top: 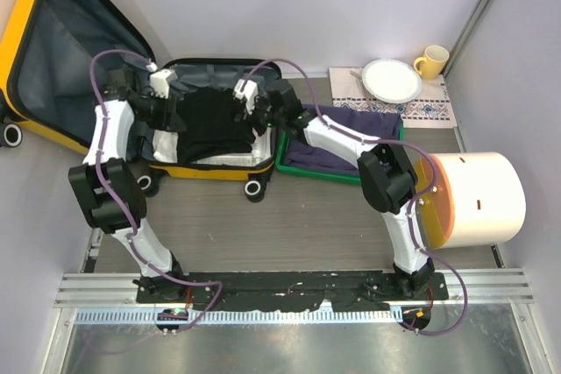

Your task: Open, take out, and arrange the luggage

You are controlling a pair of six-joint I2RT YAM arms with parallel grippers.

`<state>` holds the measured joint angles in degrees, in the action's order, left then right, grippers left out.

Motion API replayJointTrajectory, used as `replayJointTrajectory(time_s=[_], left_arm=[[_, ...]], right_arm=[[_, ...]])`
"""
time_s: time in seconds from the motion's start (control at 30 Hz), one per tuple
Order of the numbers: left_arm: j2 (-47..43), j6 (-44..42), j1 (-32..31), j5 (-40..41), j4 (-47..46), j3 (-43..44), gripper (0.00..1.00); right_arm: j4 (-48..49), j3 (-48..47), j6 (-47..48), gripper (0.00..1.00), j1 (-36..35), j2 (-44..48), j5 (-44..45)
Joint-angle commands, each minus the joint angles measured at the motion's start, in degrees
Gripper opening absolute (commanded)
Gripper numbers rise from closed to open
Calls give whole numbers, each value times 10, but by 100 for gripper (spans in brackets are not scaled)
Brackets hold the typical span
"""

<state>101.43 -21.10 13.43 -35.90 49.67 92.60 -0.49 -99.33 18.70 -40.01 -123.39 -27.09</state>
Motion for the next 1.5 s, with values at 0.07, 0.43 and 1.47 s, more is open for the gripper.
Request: replayJointTrajectory(time_s=[0.07, 0.43, 1.47], left_arm=[[39, -49, -56, 9, 11, 23, 51], [88, -86, -107, 53, 31, 42, 38], [28, -201, -122, 37, 151, 2, 69]], right_arm=[[37, -62, -90, 67, 31, -9, -2], [30, -68, -90, 67, 51, -10, 5], [24, -48, -90, 67, 54, -2, -8]])
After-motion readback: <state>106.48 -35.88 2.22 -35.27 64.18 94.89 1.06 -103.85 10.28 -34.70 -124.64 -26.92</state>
